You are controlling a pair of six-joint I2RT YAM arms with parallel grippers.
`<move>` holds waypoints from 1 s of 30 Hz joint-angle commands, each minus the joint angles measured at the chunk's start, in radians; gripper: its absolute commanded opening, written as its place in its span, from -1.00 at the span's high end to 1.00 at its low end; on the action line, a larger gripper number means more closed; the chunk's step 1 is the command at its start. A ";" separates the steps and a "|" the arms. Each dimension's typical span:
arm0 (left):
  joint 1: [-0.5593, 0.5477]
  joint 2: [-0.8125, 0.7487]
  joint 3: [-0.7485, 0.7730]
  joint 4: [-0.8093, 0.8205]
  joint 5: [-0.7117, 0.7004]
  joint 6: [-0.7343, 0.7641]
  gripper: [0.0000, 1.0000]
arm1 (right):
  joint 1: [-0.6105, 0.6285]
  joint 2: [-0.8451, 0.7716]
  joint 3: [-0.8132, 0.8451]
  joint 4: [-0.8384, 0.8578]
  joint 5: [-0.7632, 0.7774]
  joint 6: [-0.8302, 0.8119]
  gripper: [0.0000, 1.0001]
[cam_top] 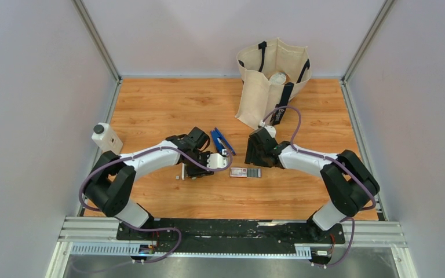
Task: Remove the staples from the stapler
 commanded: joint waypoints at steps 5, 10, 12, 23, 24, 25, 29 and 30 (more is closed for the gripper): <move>-0.013 0.049 0.037 -0.001 -0.011 0.067 0.07 | 0.019 -0.001 0.010 -0.084 0.020 -0.039 -0.22; -0.016 0.064 0.041 0.010 -0.015 0.064 0.07 | 0.019 0.062 0.095 -0.099 0.019 -0.065 -0.22; -0.019 0.070 0.043 0.013 -0.015 0.066 0.10 | 0.019 0.085 0.109 -0.096 0.016 -0.068 -0.22; -0.058 0.078 0.035 0.014 -0.050 0.080 0.22 | 0.069 0.108 0.095 -0.119 0.022 -0.073 -0.08; -0.065 0.081 0.037 0.014 -0.055 0.081 0.23 | 0.078 0.103 0.088 -0.121 0.025 -0.070 -0.06; -0.072 0.084 0.035 0.013 -0.057 0.086 0.24 | 0.085 0.100 0.080 -0.121 0.025 -0.065 -0.05; -0.095 0.098 0.038 0.011 -0.086 0.095 0.26 | 0.098 0.064 0.040 -0.108 0.014 -0.036 -0.06; -0.096 0.101 0.040 0.010 -0.089 0.100 0.27 | 0.098 0.053 0.029 -0.105 0.011 -0.031 -0.06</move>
